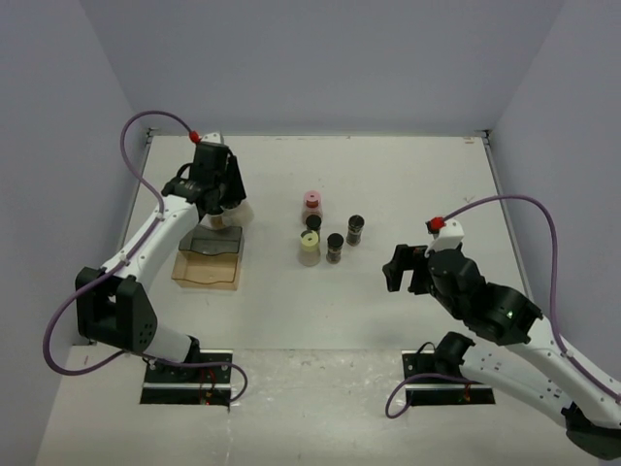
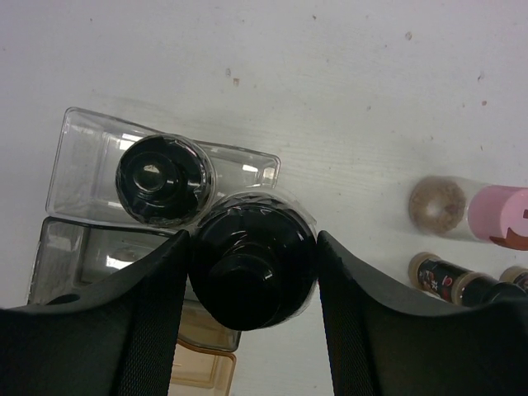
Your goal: Organize the condiment bottles
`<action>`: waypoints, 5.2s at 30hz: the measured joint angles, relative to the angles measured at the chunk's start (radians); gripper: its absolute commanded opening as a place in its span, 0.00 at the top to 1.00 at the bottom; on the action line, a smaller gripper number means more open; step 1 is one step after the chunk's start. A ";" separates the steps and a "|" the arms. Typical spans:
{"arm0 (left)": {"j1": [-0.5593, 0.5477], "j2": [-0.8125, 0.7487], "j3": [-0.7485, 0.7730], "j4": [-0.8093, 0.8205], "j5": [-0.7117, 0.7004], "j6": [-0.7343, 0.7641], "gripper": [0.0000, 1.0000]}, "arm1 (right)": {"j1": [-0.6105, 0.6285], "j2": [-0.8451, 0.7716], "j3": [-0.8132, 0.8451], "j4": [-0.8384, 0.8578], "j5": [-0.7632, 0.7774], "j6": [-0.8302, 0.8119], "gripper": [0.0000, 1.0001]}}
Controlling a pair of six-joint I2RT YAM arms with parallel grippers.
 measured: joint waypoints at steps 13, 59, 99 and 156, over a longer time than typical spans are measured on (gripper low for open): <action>0.023 0.032 0.000 0.012 -0.058 0.000 1.00 | 0.000 0.017 0.000 0.012 -0.008 -0.011 0.01; 0.045 0.136 -0.012 0.041 -0.149 -0.030 0.15 | 0.000 0.055 -0.011 0.023 -0.055 -0.019 0.01; -0.417 0.624 0.562 -0.086 -0.067 0.125 0.35 | 0.000 0.042 -0.039 0.051 -0.076 -0.017 0.01; 0.197 -0.323 -0.258 -0.061 -0.185 -0.127 1.00 | 0.000 0.030 -0.048 0.052 -0.081 -0.017 0.01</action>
